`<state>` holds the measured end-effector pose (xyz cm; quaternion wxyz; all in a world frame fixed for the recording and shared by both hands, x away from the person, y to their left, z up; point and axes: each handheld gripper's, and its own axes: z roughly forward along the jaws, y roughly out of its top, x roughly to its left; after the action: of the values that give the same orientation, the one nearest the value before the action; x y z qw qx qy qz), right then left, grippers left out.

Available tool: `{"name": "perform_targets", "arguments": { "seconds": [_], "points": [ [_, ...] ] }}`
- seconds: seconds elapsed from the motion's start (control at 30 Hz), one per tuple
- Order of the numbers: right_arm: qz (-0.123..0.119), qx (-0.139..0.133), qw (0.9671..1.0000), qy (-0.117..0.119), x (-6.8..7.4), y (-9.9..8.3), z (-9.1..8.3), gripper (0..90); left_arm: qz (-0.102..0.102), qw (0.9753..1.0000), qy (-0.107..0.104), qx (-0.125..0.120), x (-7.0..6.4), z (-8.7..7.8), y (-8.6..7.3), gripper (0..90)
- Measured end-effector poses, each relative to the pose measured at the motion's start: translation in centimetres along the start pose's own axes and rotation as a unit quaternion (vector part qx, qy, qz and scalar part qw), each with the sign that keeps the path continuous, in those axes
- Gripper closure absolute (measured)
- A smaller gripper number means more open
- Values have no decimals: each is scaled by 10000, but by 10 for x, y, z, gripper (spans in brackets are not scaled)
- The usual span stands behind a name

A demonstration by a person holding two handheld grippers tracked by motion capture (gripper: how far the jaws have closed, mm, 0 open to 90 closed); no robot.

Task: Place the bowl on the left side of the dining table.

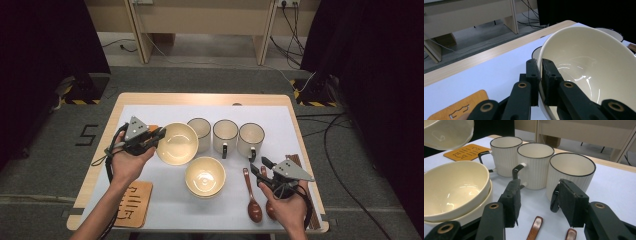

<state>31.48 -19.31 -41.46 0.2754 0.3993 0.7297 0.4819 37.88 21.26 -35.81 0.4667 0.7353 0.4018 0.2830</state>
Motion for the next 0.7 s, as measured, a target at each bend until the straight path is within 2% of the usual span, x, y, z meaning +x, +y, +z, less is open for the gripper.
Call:
{"name": "perform_targets", "arguments": {
  "seconds": [0.7],
  "points": [
    [21, 33, 10000, 5, 0, 0, 1, 532, -144, 9996, 233, 17, 23, -3, -1, 835]
  ]
}}
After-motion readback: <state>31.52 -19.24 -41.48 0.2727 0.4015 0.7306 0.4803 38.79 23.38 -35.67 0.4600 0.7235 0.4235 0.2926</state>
